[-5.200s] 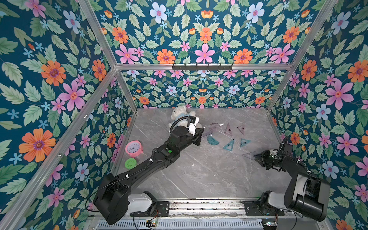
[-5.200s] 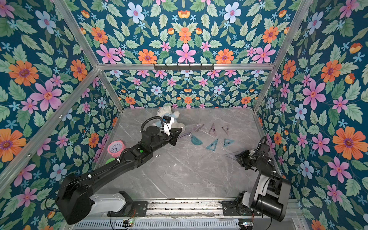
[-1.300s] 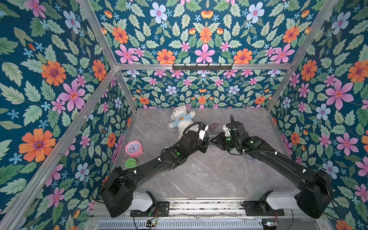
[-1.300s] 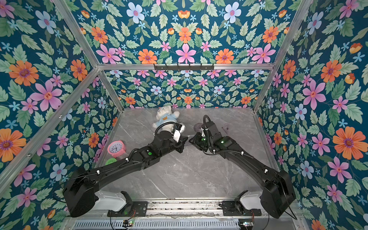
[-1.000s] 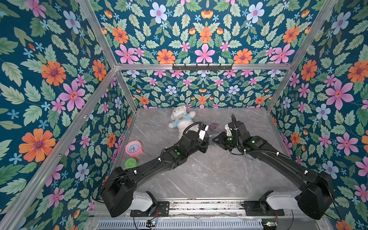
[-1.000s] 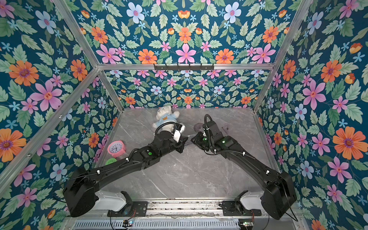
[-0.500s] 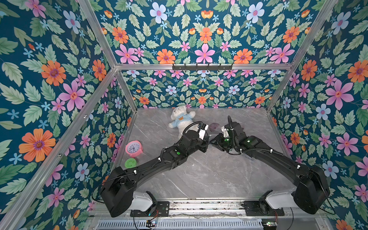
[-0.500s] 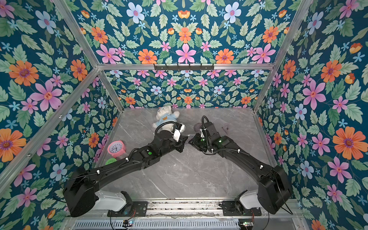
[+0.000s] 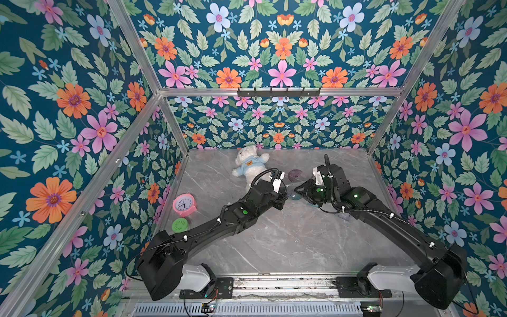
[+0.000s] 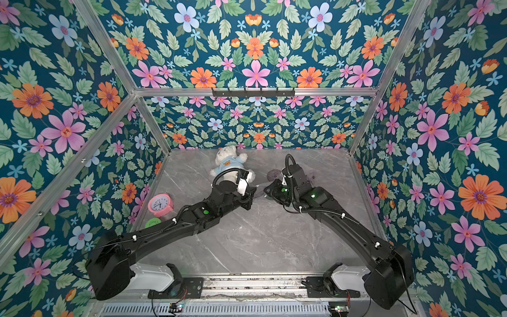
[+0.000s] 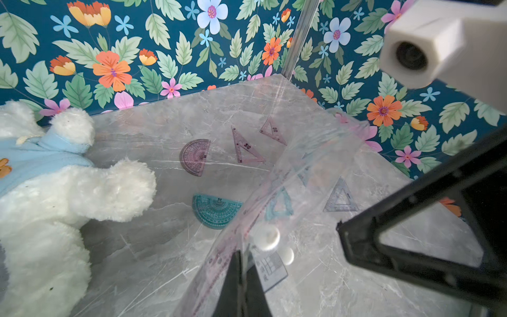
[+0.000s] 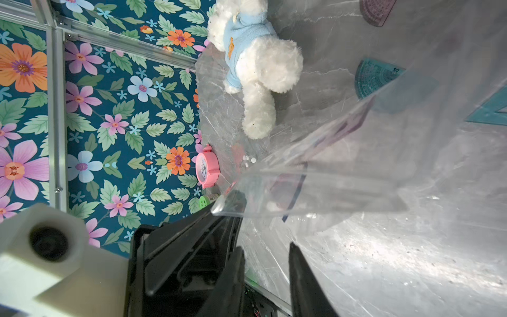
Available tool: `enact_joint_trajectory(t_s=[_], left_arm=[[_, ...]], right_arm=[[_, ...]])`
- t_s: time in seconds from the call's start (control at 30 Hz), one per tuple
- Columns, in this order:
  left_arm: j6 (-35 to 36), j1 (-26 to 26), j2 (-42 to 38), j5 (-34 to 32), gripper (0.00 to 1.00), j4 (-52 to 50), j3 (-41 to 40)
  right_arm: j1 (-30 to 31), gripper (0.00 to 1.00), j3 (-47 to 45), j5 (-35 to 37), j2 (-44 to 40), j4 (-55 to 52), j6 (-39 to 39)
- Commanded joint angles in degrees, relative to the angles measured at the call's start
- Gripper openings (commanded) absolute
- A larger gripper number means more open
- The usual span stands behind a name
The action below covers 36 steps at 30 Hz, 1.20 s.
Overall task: Open the ruler set and take out the ruler
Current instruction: Take out the ruler from the ruler set bag.
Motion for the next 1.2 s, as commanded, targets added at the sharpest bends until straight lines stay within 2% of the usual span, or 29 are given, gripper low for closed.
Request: enact_joint_trajectory(t_s=[0.0, 0.43, 0.77, 1.17], left_arm=[[0.07, 0.00, -0.22, 0.10, 0.00, 1.86, 0.57], [0.06, 0.01, -0.16, 1.51, 0.00, 2.21, 0.66], [0.04, -0.05, -0.37, 1.95, 0.00, 2.39, 0.50], [-0.41, -0.04, -0.41, 3.64, 0.00, 2.80, 0.37]], right_arm=[[0.08, 0.30, 0.65, 1.21, 1.04, -1.17, -0.81], [0.40, 0.30, -0.34, -4.53, 7.60, 5.39, 2.03], [0.62, 0.29, -1.75, -5.64, 9.34, 7.83, 3.48], [0.61, 0.17, -2.46, -5.82, 9.60, 9.91, 3.90]])
